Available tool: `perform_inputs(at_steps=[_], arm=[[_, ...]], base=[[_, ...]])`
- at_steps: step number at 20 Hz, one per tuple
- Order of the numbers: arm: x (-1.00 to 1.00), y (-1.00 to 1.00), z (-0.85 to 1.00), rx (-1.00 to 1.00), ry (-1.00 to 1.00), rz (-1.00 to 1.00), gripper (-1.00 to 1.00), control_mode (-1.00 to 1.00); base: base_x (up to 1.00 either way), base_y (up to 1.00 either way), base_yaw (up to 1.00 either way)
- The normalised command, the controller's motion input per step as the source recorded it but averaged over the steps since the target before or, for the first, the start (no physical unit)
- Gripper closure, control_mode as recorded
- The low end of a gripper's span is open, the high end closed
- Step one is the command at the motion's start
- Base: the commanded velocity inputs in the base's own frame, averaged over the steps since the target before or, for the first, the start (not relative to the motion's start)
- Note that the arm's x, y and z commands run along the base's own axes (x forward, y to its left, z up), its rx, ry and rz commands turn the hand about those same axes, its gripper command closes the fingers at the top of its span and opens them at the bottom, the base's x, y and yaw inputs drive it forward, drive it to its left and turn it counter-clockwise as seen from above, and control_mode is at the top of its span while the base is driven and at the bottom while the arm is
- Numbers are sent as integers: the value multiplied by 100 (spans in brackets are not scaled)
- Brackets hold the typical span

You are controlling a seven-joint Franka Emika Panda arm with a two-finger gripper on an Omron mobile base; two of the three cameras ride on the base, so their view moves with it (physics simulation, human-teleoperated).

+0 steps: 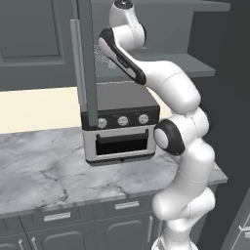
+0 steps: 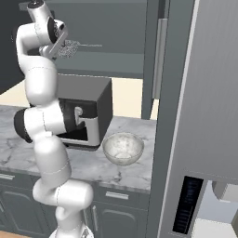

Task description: Open the cabinet and setup a tea strainer by placing it in the bowl upright.

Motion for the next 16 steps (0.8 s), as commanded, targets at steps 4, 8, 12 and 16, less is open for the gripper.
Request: perform_inputs(at_steps=[4, 8, 12, 16], arm=[[22, 1, -21, -4, -5, 3, -100, -100], [31, 12, -5, -6, -10, 0, -100, -100], [31, 5, 0, -4, -11, 0, -100, -100], [16, 0, 0, -1, -12, 0, -100, -100]], base=[[0, 0, 0], [0, 0, 0], [0, 0, 0], [0, 0, 0]])
